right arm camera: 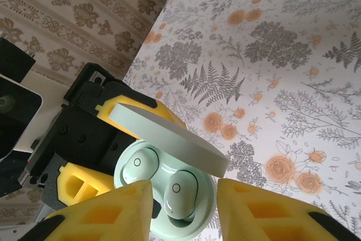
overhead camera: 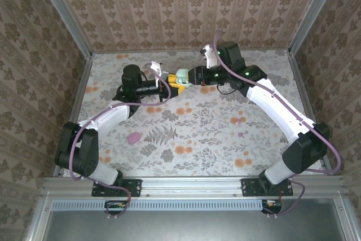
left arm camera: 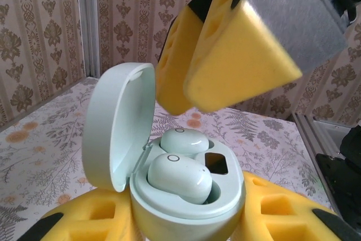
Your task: Insert wireless bluetooth earbuds into charging case
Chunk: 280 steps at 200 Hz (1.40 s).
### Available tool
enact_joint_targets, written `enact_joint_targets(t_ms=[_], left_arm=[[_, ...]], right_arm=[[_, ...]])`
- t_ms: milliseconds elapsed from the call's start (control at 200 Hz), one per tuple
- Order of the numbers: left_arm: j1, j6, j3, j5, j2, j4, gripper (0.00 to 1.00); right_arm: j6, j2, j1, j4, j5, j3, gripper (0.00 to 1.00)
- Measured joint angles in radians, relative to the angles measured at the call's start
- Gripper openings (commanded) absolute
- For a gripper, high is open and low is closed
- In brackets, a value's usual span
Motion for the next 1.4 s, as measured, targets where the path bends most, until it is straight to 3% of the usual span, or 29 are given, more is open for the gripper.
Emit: enact_joint_targets(t_ms=[325, 625, 1400], left_arm=[[-0.016, 0.153, 0.0, -0.039, -0.044, -0.092, 0.22], [-0.05, 0.213, 0.0, -0.056, -0.051, -0.139, 0.22], [-0.057, 0.134, 0.005, -0.113, -0.037, -0.048, 0.23]], right_arm=[[0.187, -0.088, -0.114, 0.072, -0.01, -0.051, 0.49], [0.336, 0.031, -0.139, 0.114, -0.143, -0.01, 0.53], [0.317, 0.09, -0.111, 0.097, -0.315, -0.045, 0.58]])
